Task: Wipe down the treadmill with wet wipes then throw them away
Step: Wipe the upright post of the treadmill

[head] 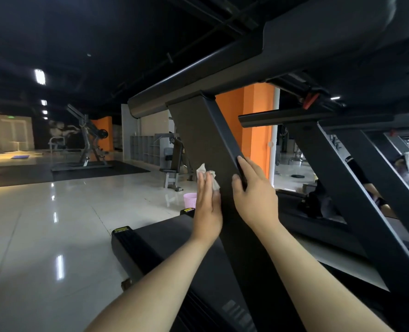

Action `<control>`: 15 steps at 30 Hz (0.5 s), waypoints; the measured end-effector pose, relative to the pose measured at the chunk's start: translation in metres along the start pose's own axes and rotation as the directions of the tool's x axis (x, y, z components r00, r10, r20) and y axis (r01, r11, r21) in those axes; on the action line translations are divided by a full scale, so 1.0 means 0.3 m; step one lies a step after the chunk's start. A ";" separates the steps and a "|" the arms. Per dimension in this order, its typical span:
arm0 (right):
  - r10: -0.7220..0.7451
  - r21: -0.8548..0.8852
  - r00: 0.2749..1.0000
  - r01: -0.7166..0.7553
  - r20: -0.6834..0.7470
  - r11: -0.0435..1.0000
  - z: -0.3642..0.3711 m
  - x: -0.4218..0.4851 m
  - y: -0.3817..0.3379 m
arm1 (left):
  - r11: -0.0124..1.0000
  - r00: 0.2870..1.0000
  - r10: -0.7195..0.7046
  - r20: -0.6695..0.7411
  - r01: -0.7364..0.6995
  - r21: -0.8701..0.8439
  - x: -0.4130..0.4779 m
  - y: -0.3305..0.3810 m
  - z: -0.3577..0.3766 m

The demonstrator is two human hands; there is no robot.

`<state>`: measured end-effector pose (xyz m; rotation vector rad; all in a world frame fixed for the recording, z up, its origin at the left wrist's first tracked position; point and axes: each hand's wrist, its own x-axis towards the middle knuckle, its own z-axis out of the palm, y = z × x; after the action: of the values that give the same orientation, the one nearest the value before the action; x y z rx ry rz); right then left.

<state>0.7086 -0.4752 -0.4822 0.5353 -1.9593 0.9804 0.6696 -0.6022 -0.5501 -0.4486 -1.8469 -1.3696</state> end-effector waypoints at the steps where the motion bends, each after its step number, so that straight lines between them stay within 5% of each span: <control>1: 0.010 0.020 1.000 -0.009 -0.015 1.000 -0.005 -0.015 0.007 | 0.999 0.999 -0.042 0.002 0.042 0.018 -0.021 -0.011 -0.002; 6: 0.034 0.053 0.996 -0.030 -0.077 0.998 -0.009 -0.017 -0.004 | 0.998 0.998 -0.064 0.016 0.064 0.025 -0.042 0.016 -0.005; 15: 0.121 0.293 0.988 -0.087 -0.099 0.952 -0.043 -0.019 0.002 | 0.975 0.972 0.217 0.090 -0.220 0.025 0.037 0.165 0.070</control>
<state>0.7177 -0.4645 -0.4831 0.5261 -1.7657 1.3468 0.6882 -0.5670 -0.5123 -0.6818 -1.8274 -1.1841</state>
